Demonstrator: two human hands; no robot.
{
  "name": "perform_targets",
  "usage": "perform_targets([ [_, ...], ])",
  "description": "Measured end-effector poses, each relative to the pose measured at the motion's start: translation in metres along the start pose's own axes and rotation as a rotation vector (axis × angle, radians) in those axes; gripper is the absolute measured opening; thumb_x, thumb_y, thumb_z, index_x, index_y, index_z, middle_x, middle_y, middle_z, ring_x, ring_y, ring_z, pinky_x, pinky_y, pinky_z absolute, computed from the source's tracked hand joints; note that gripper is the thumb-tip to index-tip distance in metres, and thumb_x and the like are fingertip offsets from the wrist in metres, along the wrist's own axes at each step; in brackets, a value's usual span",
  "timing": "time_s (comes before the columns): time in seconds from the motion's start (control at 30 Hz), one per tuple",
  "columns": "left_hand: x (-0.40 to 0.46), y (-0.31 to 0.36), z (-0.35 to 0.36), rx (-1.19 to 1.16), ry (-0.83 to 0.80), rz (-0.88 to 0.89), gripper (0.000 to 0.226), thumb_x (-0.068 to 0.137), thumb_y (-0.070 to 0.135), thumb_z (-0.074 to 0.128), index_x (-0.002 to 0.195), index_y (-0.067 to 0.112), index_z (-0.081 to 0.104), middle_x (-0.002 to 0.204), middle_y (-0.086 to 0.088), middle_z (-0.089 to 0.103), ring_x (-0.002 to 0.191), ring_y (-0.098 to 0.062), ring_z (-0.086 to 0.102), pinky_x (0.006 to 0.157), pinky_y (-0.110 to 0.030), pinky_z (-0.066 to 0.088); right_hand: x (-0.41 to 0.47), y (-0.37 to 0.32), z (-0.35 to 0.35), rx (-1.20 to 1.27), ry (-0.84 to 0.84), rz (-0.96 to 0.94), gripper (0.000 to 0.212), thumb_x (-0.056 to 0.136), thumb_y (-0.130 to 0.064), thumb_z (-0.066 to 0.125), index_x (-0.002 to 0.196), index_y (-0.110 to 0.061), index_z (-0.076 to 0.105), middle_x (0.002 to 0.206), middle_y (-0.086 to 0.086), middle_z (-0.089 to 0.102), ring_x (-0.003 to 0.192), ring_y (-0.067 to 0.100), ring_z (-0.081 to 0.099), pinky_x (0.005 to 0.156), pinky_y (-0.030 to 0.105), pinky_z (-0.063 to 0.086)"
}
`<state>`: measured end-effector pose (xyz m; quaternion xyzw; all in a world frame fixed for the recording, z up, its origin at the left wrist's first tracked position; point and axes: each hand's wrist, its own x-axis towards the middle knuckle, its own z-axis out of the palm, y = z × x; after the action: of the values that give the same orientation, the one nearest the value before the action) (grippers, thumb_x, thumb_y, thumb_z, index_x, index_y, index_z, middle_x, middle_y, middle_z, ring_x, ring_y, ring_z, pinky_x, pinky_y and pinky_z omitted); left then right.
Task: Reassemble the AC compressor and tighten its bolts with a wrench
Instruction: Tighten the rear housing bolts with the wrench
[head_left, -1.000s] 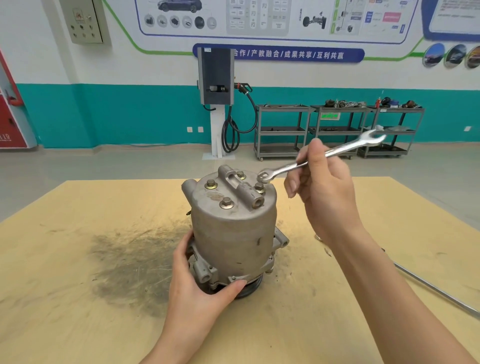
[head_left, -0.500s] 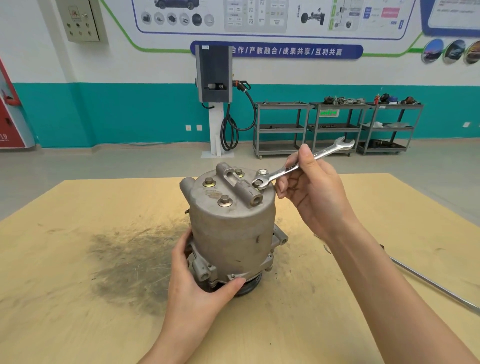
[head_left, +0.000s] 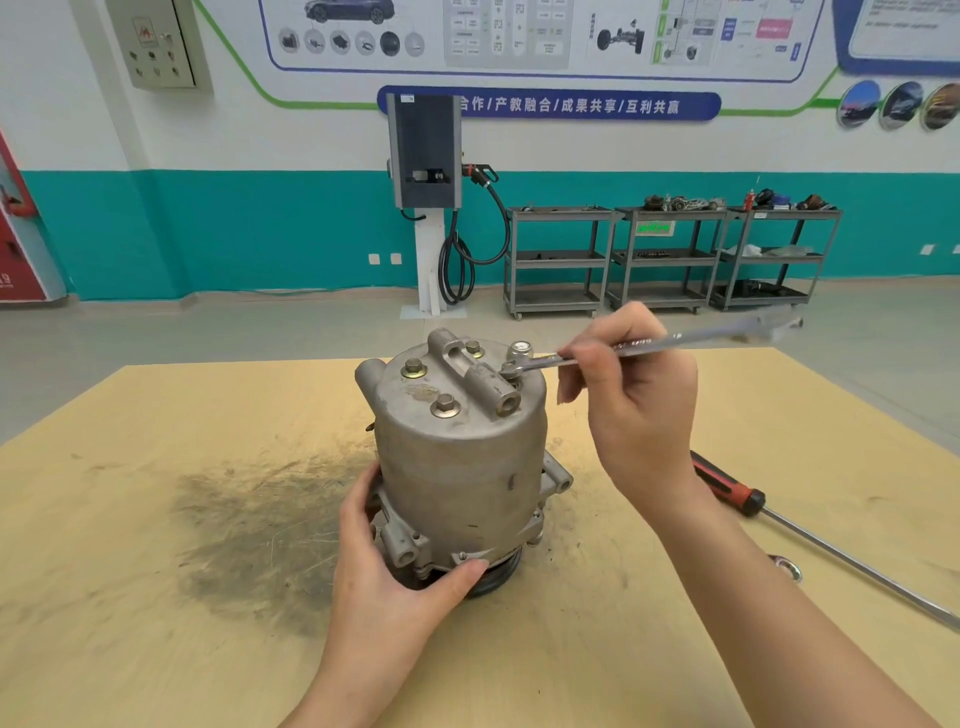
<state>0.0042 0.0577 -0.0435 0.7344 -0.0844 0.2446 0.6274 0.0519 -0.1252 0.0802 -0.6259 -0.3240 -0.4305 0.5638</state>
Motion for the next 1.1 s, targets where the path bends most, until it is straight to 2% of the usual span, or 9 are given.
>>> perform_targets([
  [0.07, 0.0, 0.0, 0.0, -0.003, -0.001, -0.011, 0.101, 0.037, 0.062, 0.086, 0.115, 0.08, 0.025, 0.121, 0.054, 0.038, 0.118, 0.024, 0.041, 0.08, 0.001, 0.041, -0.001, -0.002, 0.0, -0.084, -0.065, -0.168, 0.023, 0.097, -0.037, 0.054, 0.081, -0.019, 0.054, 0.067, -0.014, 0.054, 0.051, 0.008, 0.052, 0.049, 0.023, 0.044],
  [0.13, 0.0, 0.0, -0.001, -0.001, -0.002, -0.015, 0.101, 0.036, 0.062, 0.086, 0.115, 0.08, 0.024, 0.121, 0.054, 0.037, 0.117, 0.024, 0.042, 0.079, 0.001, 0.042, -0.002, -0.002, -0.001, -0.187, -0.129, -0.291, 0.022, 0.097, -0.038, 0.053, 0.087, -0.017, 0.055, 0.073, -0.012, 0.054, 0.057, -0.002, 0.047, 0.055, 0.01, 0.039],
  [0.23, -0.001, 0.0, -0.001, -0.015, -0.01, -0.009, 0.1, 0.037, 0.06, 0.086, 0.114, 0.08, 0.025, 0.12, 0.054, 0.038, 0.117, 0.024, 0.042, 0.079, 0.005, 0.039, -0.001, -0.004, -0.001, -0.216, -0.094, -0.311, 0.024, 0.098, -0.038, 0.05, 0.091, -0.017, 0.055, 0.075, -0.014, 0.053, 0.062, -0.008, 0.047, 0.062, 0.007, 0.037],
  [0.3, -0.001, 0.001, 0.0, -0.018, -0.01, -0.011, 0.1, 0.036, 0.06, 0.086, 0.113, 0.081, 0.025, 0.12, 0.054, 0.038, 0.117, 0.025, 0.042, 0.08, 0.002, 0.041, 0.001, -0.008, 0.001, -0.119, -0.023, -0.219, 0.024, 0.102, -0.034, 0.045, 0.087, -0.017, 0.053, 0.07, -0.014, 0.053, 0.056, 0.003, 0.051, 0.056, 0.015, 0.04],
  [0.4, -0.001, 0.0, 0.0, -0.019, -0.01, -0.015, 0.101, 0.036, 0.059, 0.087, 0.113, 0.081, 0.025, 0.12, 0.054, 0.038, 0.118, 0.024, 0.042, 0.086, -0.008, 0.04, 0.008, -0.015, 0.001, 0.039, 0.097, 0.091, 0.031, 0.103, -0.03, 0.034, 0.08, -0.02, 0.05, 0.056, -0.006, 0.052, 0.05, 0.015, 0.051, 0.046, 0.026, 0.04],
  [0.53, -0.001, -0.001, 0.0, -0.002, -0.008, -0.012, 0.102, 0.036, 0.058, 0.086, 0.115, 0.08, 0.025, 0.122, 0.054, 0.037, 0.118, 0.024, 0.041, 0.089, -0.013, 0.037, 0.014, -0.008, -0.003, 0.257, 0.099, 0.565, 0.042, 0.105, -0.037, 0.031, 0.08, -0.011, 0.053, 0.053, 0.002, 0.053, 0.048, 0.015, 0.05, 0.043, 0.023, 0.039],
  [0.63, -0.002, -0.001, 0.0, 0.009, -0.008, -0.005, 0.102, 0.036, 0.059, 0.085, 0.115, 0.08, 0.025, 0.122, 0.054, 0.037, 0.117, 0.026, 0.04, 0.088, -0.013, 0.038, 0.015, -0.002, -0.004, 0.363, 0.048, 0.794, 0.041, 0.104, -0.04, 0.033, 0.083, -0.01, 0.053, 0.052, 0.002, 0.054, 0.047, 0.013, 0.049, 0.042, 0.021, 0.038],
  [0.8, -0.002, 0.0, 0.0, -0.009, -0.017, -0.006, 0.102, 0.037, 0.059, 0.086, 0.116, 0.079, 0.026, 0.122, 0.053, 0.04, 0.117, 0.024, 0.043, 0.086, -0.011, 0.039, 0.015, 0.0, -0.008, 0.47, -0.005, 0.857, 0.038, 0.104, -0.039, 0.036, 0.084, -0.012, 0.055, 0.055, 0.003, 0.055, 0.05, 0.014, 0.05, 0.045, 0.021, 0.039],
  [1.1, -0.002, 0.002, 0.0, -0.017, -0.019, -0.021, 0.101, 0.036, 0.06, 0.086, 0.115, 0.079, 0.025, 0.12, 0.054, 0.04, 0.115, 0.025, 0.043, 0.085, -0.009, 0.038, 0.012, 0.002, -0.005, 0.452, -0.007, 0.701, 0.04, 0.101, -0.039, 0.036, 0.082, -0.011, 0.055, 0.056, 0.003, 0.056, 0.052, 0.014, 0.051, 0.046, 0.02, 0.04],
])
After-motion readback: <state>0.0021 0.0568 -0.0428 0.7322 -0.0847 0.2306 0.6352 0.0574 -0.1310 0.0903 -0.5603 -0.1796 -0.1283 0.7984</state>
